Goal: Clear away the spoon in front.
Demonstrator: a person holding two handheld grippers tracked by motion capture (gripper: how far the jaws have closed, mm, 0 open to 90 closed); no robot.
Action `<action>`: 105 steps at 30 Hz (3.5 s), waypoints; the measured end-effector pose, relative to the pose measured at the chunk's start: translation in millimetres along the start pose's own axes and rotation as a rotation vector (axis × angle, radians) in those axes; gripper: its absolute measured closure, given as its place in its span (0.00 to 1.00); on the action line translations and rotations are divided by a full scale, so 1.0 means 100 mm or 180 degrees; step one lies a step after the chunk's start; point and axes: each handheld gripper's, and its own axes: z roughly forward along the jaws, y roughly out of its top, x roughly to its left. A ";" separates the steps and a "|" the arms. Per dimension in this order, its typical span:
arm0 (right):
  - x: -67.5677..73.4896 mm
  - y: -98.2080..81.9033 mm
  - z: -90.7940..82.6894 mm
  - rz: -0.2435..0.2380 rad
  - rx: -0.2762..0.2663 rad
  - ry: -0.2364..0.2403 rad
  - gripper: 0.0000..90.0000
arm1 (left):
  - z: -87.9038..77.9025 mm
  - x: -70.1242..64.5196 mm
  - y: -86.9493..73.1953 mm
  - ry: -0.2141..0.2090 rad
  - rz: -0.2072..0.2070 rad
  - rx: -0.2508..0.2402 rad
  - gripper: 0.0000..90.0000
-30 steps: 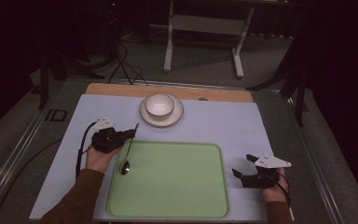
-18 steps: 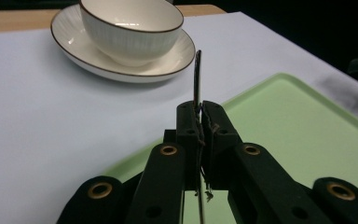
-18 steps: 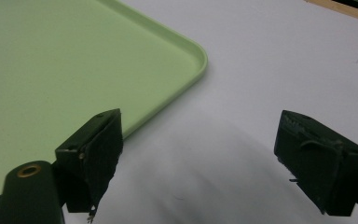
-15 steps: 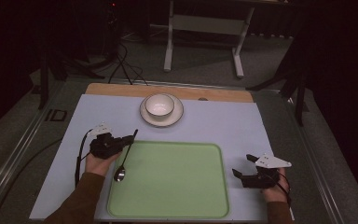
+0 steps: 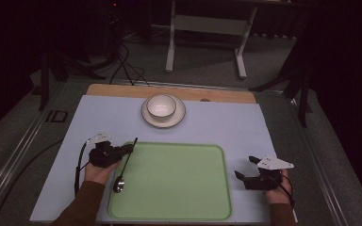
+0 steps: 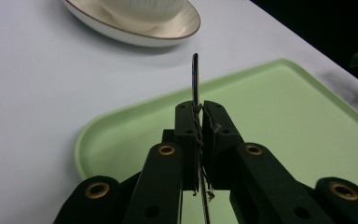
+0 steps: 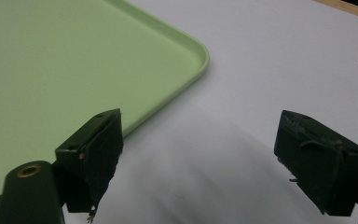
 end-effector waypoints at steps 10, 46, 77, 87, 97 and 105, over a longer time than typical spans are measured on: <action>0.00 0.00 0.00 -0.0006 -0.0002 0.0007 0.17 | -0.04 -0.03 -0.08 0.0075 0.0030 0.0107 0.94; 0.01 0.00 0.01 -0.0019 0.0025 0.0032 0.17 | 0.04 -0.02 -0.14 0.0675 0.0195 0.0385 0.62; 0.00 0.01 -0.02 -0.0012 -0.0058 -0.0045 0.17 | -0.08 -0.02 -0.05 0.0949 0.0578 0.0250 0.44; -0.03 0.02 -0.07 0.0017 -0.0153 -0.0138 0.17 | -0.16 0.04 -0.02 0.0992 0.0595 0.0140 0.44; -0.07 0.01 -0.13 0.0075 -0.0257 -0.0242 0.17 | -0.25 0.04 0.00 0.1044 0.0658 0.0055 0.44; -0.09 0.01 -0.15 0.0099 -0.0294 -0.0276 0.17 | -0.35 0.05 0.01 0.1077 0.0689 -0.0086 0.44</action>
